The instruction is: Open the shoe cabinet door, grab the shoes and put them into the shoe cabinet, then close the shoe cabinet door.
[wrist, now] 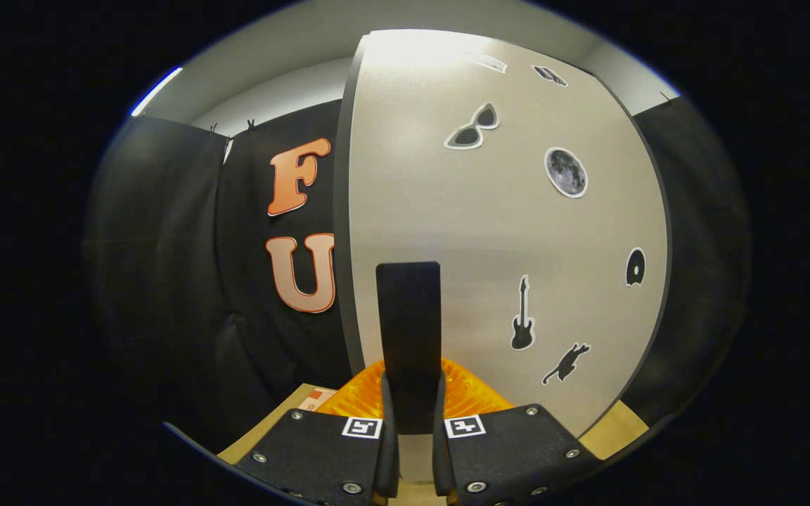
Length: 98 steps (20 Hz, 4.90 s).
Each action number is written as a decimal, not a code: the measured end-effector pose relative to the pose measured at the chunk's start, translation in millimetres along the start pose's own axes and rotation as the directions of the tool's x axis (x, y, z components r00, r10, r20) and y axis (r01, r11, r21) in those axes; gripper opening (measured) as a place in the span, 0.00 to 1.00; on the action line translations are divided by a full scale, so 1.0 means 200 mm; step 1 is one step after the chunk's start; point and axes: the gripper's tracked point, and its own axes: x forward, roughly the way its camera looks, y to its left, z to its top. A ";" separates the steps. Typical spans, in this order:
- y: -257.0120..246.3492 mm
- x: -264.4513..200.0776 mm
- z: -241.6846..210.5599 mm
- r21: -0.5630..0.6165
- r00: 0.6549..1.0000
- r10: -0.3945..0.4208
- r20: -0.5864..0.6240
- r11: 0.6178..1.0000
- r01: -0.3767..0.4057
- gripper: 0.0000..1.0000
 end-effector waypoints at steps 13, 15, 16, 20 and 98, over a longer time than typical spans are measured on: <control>-0.15 -0.39 0.06 -0.061 0.996 -0.085 -0.015 0.995 0.084 0.15; -0.16 -0.39 0.05 -0.066 0.995 -0.103 -0.018 0.993 0.102 0.15; -0.18 -0.40 0.05 -0.066 0.994 -0.111 -0.017 0.992 0.110 0.15; -0.28 -0.51 0.04 -0.075 0.993 -0.117 -0.013 0.991 0.115 0.15; -0.51 -0.20 -2.26 0.044 0.795 0.087 -0.600 0.996 -0.076 0.72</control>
